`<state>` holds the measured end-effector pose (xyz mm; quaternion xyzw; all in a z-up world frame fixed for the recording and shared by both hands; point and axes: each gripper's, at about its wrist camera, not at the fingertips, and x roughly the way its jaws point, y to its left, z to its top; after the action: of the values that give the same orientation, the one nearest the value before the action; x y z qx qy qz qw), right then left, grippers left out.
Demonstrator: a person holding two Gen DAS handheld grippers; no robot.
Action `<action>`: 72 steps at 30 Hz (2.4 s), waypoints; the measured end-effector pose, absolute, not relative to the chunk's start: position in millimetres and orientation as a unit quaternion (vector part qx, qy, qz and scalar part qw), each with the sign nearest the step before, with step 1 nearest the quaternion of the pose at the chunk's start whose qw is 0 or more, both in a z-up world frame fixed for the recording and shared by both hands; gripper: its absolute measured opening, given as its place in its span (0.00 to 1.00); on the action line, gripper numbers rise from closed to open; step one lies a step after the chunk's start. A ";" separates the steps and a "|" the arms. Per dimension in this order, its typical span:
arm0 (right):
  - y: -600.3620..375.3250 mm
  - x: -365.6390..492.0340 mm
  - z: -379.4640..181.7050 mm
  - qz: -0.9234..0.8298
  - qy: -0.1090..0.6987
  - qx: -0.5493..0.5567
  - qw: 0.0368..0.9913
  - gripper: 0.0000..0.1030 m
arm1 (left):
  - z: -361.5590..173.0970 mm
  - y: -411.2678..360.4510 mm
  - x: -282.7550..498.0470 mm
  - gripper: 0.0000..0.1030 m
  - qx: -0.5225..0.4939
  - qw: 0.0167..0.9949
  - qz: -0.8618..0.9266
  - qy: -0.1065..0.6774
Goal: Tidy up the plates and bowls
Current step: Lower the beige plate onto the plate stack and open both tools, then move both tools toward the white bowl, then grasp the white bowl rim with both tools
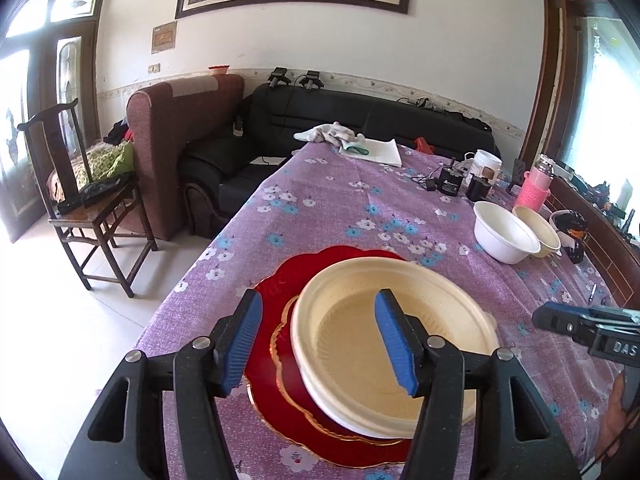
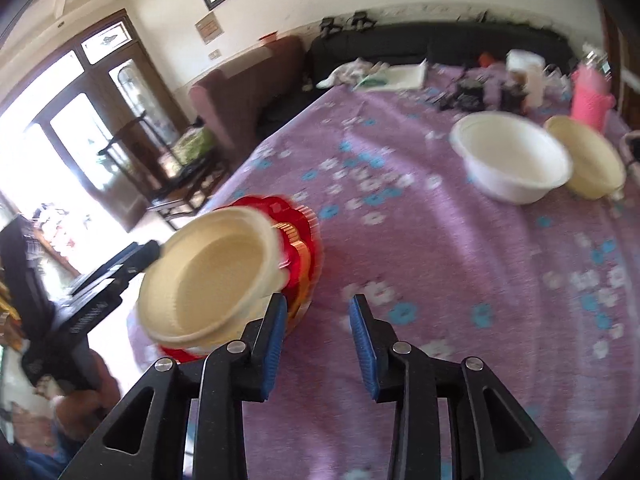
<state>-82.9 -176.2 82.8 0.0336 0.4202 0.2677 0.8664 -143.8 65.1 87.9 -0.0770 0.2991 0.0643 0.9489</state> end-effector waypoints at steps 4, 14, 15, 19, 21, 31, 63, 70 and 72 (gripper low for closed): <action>-199.1 -81.7 91.4 0.206 0.379 -0.004 0.902 0.49 | 94.7 41.4 -140.9 0.61 -0.054 0.952 0.045 0.299; -248.5 -77.6 95.0 0.102 0.322 -0.071 0.938 0.53 | 108.6 -31.7 -118.2 0.63 0.000 0.951 -0.011 0.308; -253.8 -77.2 94.5 0.096 0.320 -0.073 0.940 0.53 | 109.7 -40.5 -114.7 0.63 0.003 0.950 -0.020 0.310; -268.3 -74.5 93.4 0.075 0.312 -0.080 0.944 0.53 | 109.6 -64.9 -102.1 0.63 0.010 0.946 -0.041 0.321; -272.9 -73.1 93.3 0.063 0.307 -0.084 0.946 0.53 | 109.3 -77.9 -96.8 0.63 0.014 0.944 -0.054 0.325; -307.1 -69.1 102.9 -0.015 0.272 -0.073 0.960 0.63 | 112.5 -113.6 -82.6 0.63 0.023 0.941 -0.079 0.329; -384.6 71.3 82.2 0.096 0.360 0.239 0.896 0.37 | 103.2 -147.9 63.0 0.65 -0.054 0.896 -0.079 0.434; -386.4 88.7 51.0 0.144 0.394 0.279 0.864 0.32 | 85.8 -148.8 126.5 0.41 -0.075 0.880 -0.066 0.465; -385.3 91.0 47.4 0.151 0.391 0.283 0.862 0.31 | 80.6 -146.6 138.3 0.40 -0.079 0.878 -0.056 0.469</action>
<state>91.0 -385.3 47.4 0.2830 0.3915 0.1510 0.8625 138.3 -146.6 80.6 -0.0791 0.4693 -0.0563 0.8777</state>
